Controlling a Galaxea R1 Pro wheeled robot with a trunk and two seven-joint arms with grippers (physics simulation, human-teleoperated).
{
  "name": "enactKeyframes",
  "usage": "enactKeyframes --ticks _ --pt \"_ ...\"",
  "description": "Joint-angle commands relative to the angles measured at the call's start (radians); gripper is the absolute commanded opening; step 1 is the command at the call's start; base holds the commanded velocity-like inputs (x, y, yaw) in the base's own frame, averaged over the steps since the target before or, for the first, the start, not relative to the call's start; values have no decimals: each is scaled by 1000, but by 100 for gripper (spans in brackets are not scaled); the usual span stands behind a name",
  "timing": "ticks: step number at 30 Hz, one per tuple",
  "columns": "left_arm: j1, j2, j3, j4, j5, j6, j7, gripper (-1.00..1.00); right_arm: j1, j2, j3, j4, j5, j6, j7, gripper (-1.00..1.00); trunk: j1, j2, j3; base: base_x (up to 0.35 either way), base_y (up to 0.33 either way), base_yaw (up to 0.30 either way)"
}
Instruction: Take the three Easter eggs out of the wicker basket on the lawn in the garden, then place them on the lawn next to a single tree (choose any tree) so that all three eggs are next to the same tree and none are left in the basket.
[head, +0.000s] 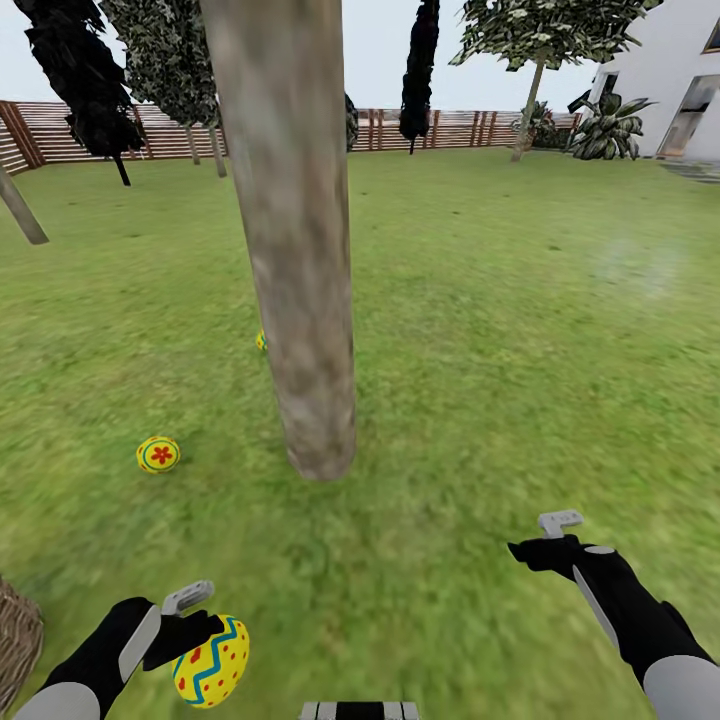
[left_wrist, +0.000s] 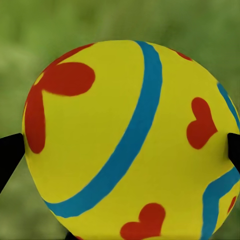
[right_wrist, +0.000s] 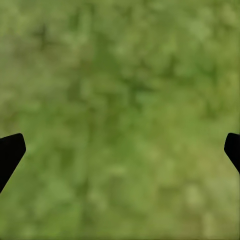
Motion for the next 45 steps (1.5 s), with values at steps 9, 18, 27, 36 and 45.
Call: enactKeyframes --ticks 9,18,27,36,45 --pt "0 -2 4 -1 -4 6 -5 -100 0 0 -1 -2 7 5 7 100 14 -23 -33 0 0 0" --pt "0 -4 4 -1 -5 6 -5 -100 0 0 -2 -2 6 5 7 100 16 -24 -53 0 0 0" --pt "0 -5 2 0 -5 6 -5 -100 0 -6 -4 33 4 -2 10 100 16 -24 -53 0 0 0" --pt "0 -5 1 0 -6 6 -2 -100 0 -3 -3 33 5 3 9 100 19 -26 -76 0 0 0" --pt "0 -7 1 0 -6 6 -3 -100 0 -1 -2 33 6 3 9 100 23 -28 -111 0 0 0"
